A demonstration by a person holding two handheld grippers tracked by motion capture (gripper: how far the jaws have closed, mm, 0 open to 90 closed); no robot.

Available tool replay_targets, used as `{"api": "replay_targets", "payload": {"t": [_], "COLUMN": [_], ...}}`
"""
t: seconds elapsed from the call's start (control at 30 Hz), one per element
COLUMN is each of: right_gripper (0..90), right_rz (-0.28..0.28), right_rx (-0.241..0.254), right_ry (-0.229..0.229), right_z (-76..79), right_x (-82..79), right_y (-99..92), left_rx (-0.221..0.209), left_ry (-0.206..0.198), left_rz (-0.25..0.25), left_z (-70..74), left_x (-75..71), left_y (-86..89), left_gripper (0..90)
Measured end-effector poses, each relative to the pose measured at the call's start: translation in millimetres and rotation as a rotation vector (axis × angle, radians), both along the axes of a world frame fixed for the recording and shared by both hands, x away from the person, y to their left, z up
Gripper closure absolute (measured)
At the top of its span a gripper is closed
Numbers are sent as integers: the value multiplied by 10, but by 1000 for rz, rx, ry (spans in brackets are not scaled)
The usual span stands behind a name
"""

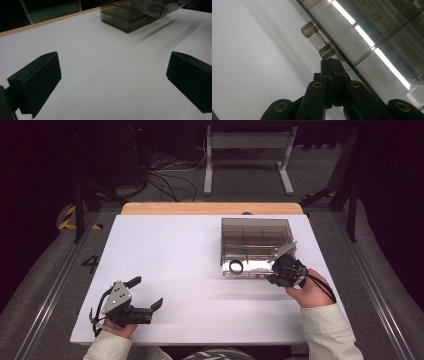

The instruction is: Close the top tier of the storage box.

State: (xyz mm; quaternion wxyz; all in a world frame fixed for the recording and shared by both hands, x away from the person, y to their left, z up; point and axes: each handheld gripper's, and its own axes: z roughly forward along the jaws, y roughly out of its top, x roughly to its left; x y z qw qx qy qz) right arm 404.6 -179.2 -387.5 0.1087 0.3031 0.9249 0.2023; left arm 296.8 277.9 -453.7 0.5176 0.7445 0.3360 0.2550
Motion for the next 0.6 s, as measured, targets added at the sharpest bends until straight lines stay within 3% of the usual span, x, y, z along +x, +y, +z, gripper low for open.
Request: {"api": "replay_targets", "payload": {"t": [0.6], "right_gripper": [900], "right_rz": [-36], "right_rx": [23], "right_ry": [-52], "right_z": [24], "right_x": [109], "right_y": [12], "left_rx": [3], "left_ry": [1], "left_rz": [31], "left_z": [-8], "left_x": [-86], "left_y": [66], "left_gripper": [4]}}
